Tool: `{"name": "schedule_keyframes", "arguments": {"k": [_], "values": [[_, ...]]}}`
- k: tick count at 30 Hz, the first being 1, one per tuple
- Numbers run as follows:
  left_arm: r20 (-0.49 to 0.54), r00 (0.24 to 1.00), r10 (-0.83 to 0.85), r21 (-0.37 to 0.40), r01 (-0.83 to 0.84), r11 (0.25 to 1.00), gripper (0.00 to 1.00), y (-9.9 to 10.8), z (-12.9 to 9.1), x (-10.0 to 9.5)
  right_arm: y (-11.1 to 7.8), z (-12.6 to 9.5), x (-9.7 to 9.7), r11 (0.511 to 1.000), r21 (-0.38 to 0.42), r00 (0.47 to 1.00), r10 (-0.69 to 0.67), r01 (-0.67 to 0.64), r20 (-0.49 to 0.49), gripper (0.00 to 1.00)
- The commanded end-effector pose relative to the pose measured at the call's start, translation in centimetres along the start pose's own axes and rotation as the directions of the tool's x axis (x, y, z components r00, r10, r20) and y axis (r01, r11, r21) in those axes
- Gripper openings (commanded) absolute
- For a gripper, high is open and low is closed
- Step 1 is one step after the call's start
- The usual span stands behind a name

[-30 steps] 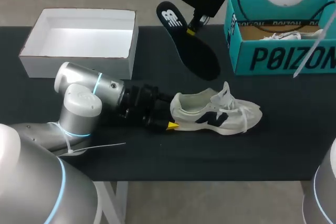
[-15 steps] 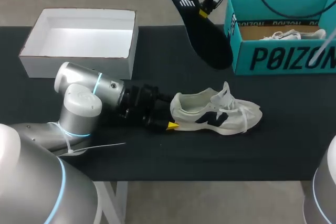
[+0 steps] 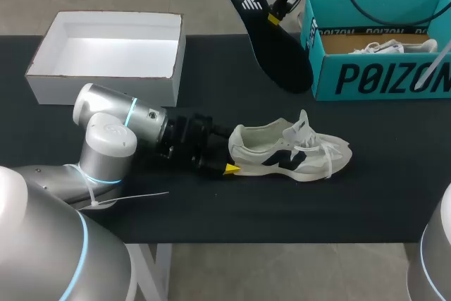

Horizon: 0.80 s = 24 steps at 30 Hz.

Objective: Take the shoe out of the shoebox, open the shoe tongue, remove and reinsert the insole, then place the shoe into the shoebox

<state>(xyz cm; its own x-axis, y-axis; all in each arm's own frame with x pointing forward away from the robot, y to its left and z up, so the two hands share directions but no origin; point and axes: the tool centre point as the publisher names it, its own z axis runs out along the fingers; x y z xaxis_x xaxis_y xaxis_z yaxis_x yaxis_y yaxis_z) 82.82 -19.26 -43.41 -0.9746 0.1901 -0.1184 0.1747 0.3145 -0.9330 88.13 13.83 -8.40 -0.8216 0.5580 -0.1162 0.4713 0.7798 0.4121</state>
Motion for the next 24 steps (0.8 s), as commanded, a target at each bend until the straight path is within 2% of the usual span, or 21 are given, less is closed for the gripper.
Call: {"name": "schedule_keyframes", "arguments": {"k": [1,6,12,17,24], "values": [[0.001,1.0,0.0,-0.002,0.0,1.0,0.0,0.2,0.2,0.1,0.1,0.1,-0.1,1.0,0.002,1.0,0.0,0.0,-0.001,0.0],[0.001,1.0,0.0,-0.002,0.0,1.0,0.0,0.2,0.2,0.1,0.1,0.1,-0.1,1.0,0.002,1.0,0.0,0.0,-0.001,0.0],[0.001,1.0,0.0,-0.002,0.0,1.0,0.0,0.2,0.2,0.1,-1.5,-1.4,0.3,0.997,-0.072,1.0,0.012,-0.013,-0.021,0.0],[0.001,1.0,0.0,-0.002,0.0,1.0,0.0,0.2,0.2,0.1,-1.6,-2.6,2.4,0.989,-0.147,0.999,0.008,-0.015,-0.047,0.0],[0.001,1.0,0.0,-0.002,0.0,1.0,0.0,0.2,0.2,0.1,-2.3,-4.0,5.2,0.969,-0.237,0.989,0.033,-0.066,-0.141,0.0]]}}
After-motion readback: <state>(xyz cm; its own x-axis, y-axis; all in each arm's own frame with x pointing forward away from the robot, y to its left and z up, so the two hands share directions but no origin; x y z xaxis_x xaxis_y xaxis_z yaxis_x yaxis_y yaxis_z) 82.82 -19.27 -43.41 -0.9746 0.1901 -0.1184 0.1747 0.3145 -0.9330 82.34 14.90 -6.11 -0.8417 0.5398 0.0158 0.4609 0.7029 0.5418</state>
